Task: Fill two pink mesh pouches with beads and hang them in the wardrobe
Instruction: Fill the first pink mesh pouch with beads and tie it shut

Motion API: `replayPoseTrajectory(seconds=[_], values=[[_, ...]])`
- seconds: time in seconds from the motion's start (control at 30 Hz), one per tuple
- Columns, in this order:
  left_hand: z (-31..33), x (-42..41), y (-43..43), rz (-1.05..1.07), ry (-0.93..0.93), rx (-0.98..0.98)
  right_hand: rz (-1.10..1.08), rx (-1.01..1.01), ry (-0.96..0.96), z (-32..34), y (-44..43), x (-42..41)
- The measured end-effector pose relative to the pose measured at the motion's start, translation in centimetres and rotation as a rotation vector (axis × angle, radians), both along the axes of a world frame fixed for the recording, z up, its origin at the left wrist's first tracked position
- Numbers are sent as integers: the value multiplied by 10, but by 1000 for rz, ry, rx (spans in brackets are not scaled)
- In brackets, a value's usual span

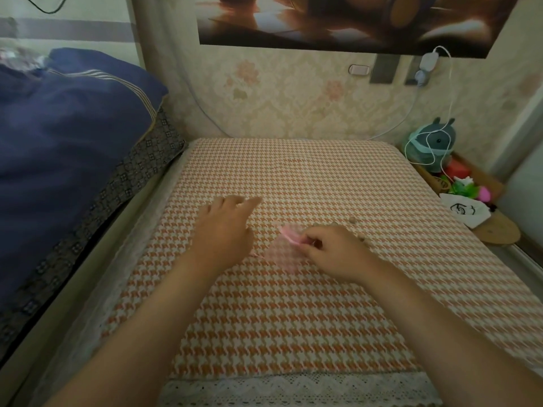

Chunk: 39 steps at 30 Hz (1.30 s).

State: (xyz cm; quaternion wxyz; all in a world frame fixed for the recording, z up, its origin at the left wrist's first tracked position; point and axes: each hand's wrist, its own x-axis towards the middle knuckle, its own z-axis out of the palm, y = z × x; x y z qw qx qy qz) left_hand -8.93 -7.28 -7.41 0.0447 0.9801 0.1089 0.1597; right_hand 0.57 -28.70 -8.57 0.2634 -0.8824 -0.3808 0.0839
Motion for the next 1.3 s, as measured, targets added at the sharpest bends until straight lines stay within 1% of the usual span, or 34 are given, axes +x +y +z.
replayPoseTrajectory(seconds=[0.03, 0.07, 0.13, 0.3, 0.37, 0.43, 0.47, 0.53, 0.6, 0.63, 0.7, 0.73, 0.77, 0.83, 0.9, 0.97, 1.03, 1.17, 1.3], values=[[5, -2, -8, -129, -95, -48, 14, 4, -7, 2, 2, 0], [8, -5, -17, -246, -146, -103, 27, 15, -15, 4, 4, 0], [10, -9, -30, -364, -143, -158, 64, 54, -40, 7, 7, -1], [4, -8, -26, -347, 20, -194, 165, 75, -151, 9, 4, -5], [9, -8, -27, -316, 71, -137, 168, 52, -208, 11, 1, -4], [13, -9, -31, -249, 73, -51, 160, -18, -243, 12, 1, -4], [14, -9, -33, -209, 70, -41, 159, -43, -220, 13, 1, -4], [16, -10, -36, -147, 81, -103, 163, -4, -66, 15, 2, -6], [16, -10, -39, -104, 87, -219, 139, 132, 120, 19, 4, -9], [16, -9, -38, -77, 84, -274, 104, 211, 184, 21, 5, -8], [15, -8, -36, -4, 70, -313, -14, 334, 224, 20, 3, -4], [14, -8, -35, 41, 66, -299, -74, 343, 180, 18, 2, -1], [15, -8, -34, 83, 65, -289, -114, 305, 104, 15, 1, 3], [15, -9, -34, 128, 66, -316, -120, 144, -31, 5, -1, 10], [17, -10, -33, 127, 70, -362, -54, 0, -105, -5, 1, 12], [17, -11, -32, 110, 85, -405, 10, -83, -187, -11, 6, 11], [16, -13, -31, 86, 111, -424, 32, -116, -242, -13, 12, 10], [13, -22, -34, 13, 133, -406, 42, -161, -278, -18, 17, 13], [14, -25, -39, -24, 135, -339, -24, -141, -232, -19, 18, 13]])
